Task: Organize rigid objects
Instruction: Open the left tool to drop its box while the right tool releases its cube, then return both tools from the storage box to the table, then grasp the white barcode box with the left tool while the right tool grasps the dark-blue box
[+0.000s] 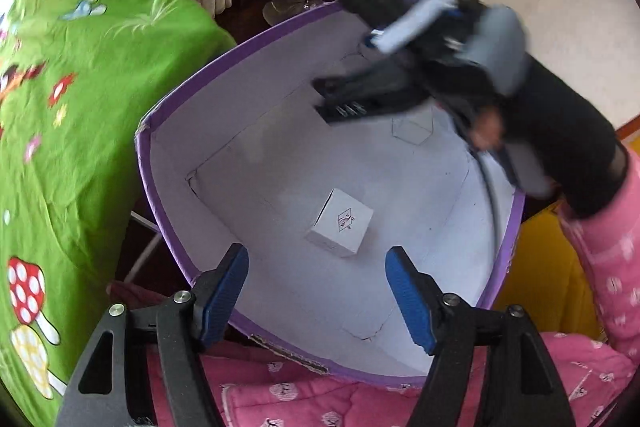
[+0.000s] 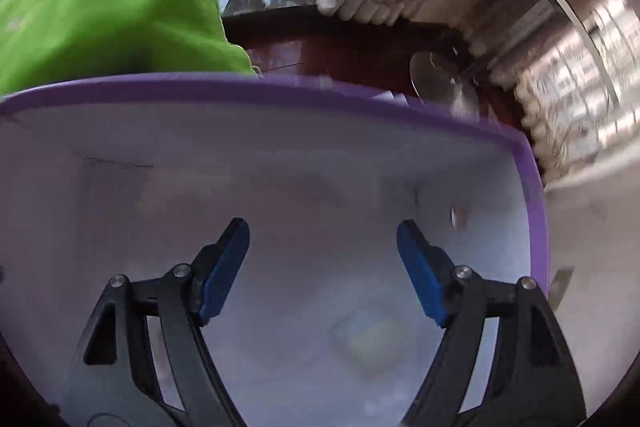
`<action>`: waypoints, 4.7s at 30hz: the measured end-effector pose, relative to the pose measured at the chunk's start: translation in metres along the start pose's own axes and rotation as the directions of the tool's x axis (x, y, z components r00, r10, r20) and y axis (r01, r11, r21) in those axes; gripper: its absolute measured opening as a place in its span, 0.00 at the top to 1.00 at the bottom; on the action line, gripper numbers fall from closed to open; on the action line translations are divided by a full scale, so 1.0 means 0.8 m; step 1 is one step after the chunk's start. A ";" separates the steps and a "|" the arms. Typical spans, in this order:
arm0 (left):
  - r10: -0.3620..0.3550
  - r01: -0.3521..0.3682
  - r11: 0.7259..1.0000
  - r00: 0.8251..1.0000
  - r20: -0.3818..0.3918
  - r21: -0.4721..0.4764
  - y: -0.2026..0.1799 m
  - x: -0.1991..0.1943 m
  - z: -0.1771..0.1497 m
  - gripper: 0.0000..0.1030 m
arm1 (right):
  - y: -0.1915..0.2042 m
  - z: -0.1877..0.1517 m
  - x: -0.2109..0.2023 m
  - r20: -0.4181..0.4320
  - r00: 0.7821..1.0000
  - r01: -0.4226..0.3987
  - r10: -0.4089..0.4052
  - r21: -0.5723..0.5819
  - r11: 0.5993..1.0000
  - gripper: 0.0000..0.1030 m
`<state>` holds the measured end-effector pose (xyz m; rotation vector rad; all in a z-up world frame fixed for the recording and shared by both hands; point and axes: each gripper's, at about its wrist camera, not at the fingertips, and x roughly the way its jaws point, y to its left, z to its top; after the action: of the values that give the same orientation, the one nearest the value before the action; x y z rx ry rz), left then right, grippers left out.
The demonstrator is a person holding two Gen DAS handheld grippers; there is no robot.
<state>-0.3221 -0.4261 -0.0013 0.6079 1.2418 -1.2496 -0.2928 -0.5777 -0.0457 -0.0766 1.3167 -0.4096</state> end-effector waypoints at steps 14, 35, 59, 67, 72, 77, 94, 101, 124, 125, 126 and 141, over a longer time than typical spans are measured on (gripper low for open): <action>0.039 -0.039 0.999 0.998 0.052 0.001 0.000 -0.038 -0.015 0.29 | 0.118 0.017 -0.048 0.084 0.945 -0.283 0.317 -0.282 0.917 0.17; 0.388 -0.201 0.867 0.845 0.366 -0.455 0.199 -0.265 -0.247 0.25 | 0.142 -0.032 -0.100 -0.163 0.830 -0.501 0.534 0.207 0.841 0.21; 0.693 -0.278 0.437 0.711 0.123 -0.855 0.384 -0.281 -0.406 0.19 | 0.483 0.174 -0.258 0.292 0.768 -0.132 0.571 -0.799 0.587 0.07; 0.672 -0.218 0.371 0.734 0.099 -0.903 0.381 -0.272 -0.438 0.19 | 0.585 0.283 -0.197 0.052 0.735 -0.246 0.676 -0.908 0.338 0.07; 0.651 -0.169 0.371 0.749 0.126 -0.913 0.383 -0.276 -0.425 0.19 | 0.616 0.296 -0.186 -0.042 0.674 -0.323 0.737 -0.915 0.243 0.14; 0.601 -0.082 0.362 0.782 0.165 -0.929 0.400 -0.274 -0.395 0.19 | 0.590 0.282 -0.185 -0.044 0.629 -0.367 0.776 -0.897 0.247 0.45; 0.692 0.301 -0.365 0.720 -0.041 -0.881 0.532 -0.272 -0.284 0.19 | 0.470 0.203 -0.174 0.176 0.655 -0.422 0.735 -0.722 0.548 0.44; 0.662 0.007 -0.197 0.738 -0.128 -0.980 0.538 -0.262 -0.254 0.24 | 0.470 0.203 -0.170 0.178 0.654 -0.423 0.735 -0.719 0.551 0.44; 0.633 0.001 0.100 0.771 0.064 -0.995 0.409 -0.258 -0.358 0.23 | 0.473 0.199 -0.167 0.164 0.674 -0.443 0.720 -0.691 0.571 0.17; 0.659 -0.058 0.083 0.752 0.011 -0.995 0.410 -0.258 -0.352 0.23 | 0.472 0.196 -0.169 0.165 0.678 -0.444 0.716 -0.685 0.578 0.17; 0.669 -0.091 0.069 0.743 -0.022 -0.994 0.416 -0.255 -0.346 0.23 | 0.471 0.191 -0.170 0.165 0.680 -0.445 0.714 -0.681 0.581 0.17; 0.674 -0.168 0.241 0.738 0.040 -0.956 0.410 -0.264 -0.382 0.51 | 0.453 0.203 -0.176 0.198 0.691 -0.399 0.695 -0.697 0.595 0.22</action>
<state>-0.0961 0.0147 0.0175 -0.2191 1.0222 -0.0112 -0.0755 -0.2234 0.0238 -0.2683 0.8755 0.5964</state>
